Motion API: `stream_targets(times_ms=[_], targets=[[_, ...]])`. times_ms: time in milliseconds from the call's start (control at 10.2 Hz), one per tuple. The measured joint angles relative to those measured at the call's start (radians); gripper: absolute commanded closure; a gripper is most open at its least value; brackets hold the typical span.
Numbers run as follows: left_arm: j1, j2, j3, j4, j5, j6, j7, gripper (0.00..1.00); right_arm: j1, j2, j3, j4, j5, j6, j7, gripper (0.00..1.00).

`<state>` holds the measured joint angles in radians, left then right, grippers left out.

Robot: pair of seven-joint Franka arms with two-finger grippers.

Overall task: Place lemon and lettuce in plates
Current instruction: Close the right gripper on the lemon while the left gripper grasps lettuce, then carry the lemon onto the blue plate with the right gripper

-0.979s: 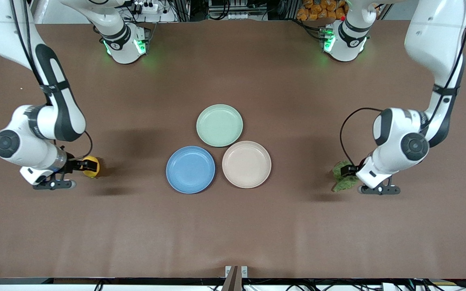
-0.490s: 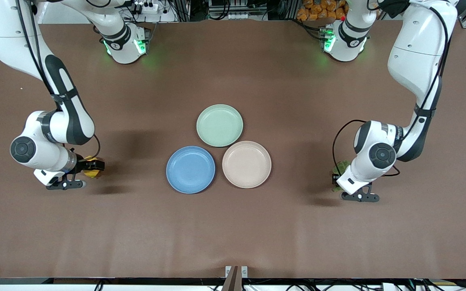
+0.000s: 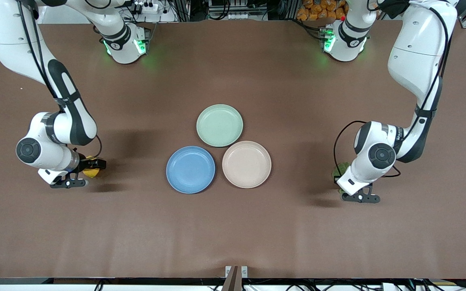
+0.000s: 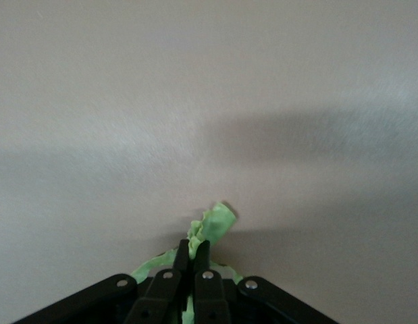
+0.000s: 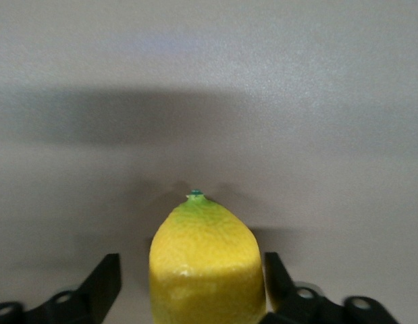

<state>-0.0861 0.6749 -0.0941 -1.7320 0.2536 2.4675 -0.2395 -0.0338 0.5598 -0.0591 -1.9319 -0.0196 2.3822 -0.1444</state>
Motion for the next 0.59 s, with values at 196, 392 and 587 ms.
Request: stream_targets(times_ms=[196,392,587], targets=[[-0.001,-0.049,-0.001,0.007,0.0,-0.038,0.0,1.0,-0.002,-0.001,-0.001,0.003,0.0,-0.003,-0.033,1.0],[-0.001,-0.107,-0.005,0.008,0.0,-0.103,0.0,1.0,-0.001,-0.004,0.001,0.038,0.0,-0.066,-0.044,1.0],[-0.005,-0.152,-0.017,0.01,0.0,-0.161,-0.003,1.0,0.014,-0.009,0.015,0.171,0.02,-0.243,-0.016,1.0]])
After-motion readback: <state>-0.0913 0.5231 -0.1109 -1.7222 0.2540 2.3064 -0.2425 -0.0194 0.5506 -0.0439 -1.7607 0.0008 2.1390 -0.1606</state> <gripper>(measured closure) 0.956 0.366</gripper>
